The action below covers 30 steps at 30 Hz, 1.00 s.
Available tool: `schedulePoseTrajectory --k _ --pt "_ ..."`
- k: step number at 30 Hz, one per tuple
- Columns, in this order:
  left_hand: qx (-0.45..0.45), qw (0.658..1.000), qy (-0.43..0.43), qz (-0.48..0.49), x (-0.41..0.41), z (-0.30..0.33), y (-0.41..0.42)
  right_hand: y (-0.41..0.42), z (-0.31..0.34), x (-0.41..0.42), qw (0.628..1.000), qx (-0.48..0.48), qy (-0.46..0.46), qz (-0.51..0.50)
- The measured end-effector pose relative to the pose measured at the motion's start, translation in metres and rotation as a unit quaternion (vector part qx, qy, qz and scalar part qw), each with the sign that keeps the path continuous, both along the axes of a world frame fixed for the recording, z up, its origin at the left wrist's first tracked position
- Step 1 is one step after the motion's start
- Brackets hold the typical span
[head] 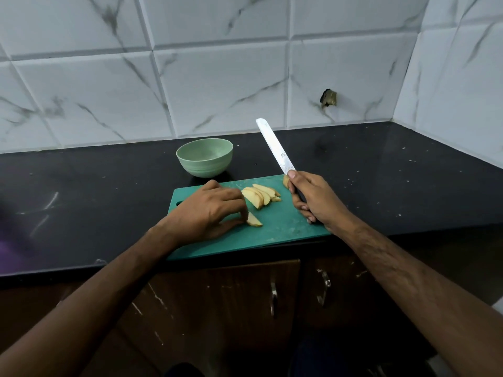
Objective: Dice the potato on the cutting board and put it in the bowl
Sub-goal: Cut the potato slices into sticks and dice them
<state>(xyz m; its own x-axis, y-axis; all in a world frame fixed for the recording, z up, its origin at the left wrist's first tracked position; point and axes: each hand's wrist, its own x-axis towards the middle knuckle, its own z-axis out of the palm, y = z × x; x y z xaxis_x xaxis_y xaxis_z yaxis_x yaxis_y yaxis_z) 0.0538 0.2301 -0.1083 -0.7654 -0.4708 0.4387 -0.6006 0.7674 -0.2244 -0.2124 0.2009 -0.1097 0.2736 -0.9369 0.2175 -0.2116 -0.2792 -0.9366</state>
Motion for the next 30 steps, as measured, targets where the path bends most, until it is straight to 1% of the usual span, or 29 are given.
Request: schedulePoseTrajectory --k 4,7,9,11,14,17,19,21,25,28,30 --pt "0.028 0.998 0.027 0.050 0.010 -0.010 0.008 0.001 -0.001 0.001 1.000 -0.002 0.013 0.000" --pt "0.065 0.990 0.077 0.094 0.010 -0.016 0.012 0.002 0.004 0.002 0.999 0.006 0.047 0.007" --pt "0.101 0.983 0.102 0.111 0.010 -0.016 0.012 0.007 0.014 0.000 0.994 0.016 0.107 0.026" --pt "0.118 0.982 0.091 0.114 0.010 -0.016 0.011 0.016 0.028 -0.006 0.979 0.022 0.197 0.051" --pt "0.130 0.983 0.076 0.106 0.011 -0.017 0.009 0.041 0.041 -0.010 0.939 0.035 0.337 0.062" --pt "0.135 0.982 0.083 0.105 0.010 -0.017 0.010 0.071 0.036 -0.009 0.906 0.065 0.413 0.061" --pt "0.132 0.983 0.078 0.104 0.009 -0.016 0.012 0.086 0.029 -0.007 0.894 0.070 0.440 0.057" --pt "0.128 0.985 0.069 0.098 0.008 -0.015 0.013 0.096 0.023 -0.003 0.887 0.053 0.455 0.048" --pt "0.126 0.985 0.068 0.093 0.009 -0.015 0.016 0.101 0.021 0.007 0.903 0.067 0.420 0.057" --pt "0.127 0.986 0.068 0.089 0.009 -0.014 0.017 0.098 0.019 0.015 0.903 0.049 0.423 0.050" --pt "0.130 0.985 0.068 0.087 0.008 -0.014 0.017 0.096 0.017 0.019 0.897 0.029 0.439 0.041"
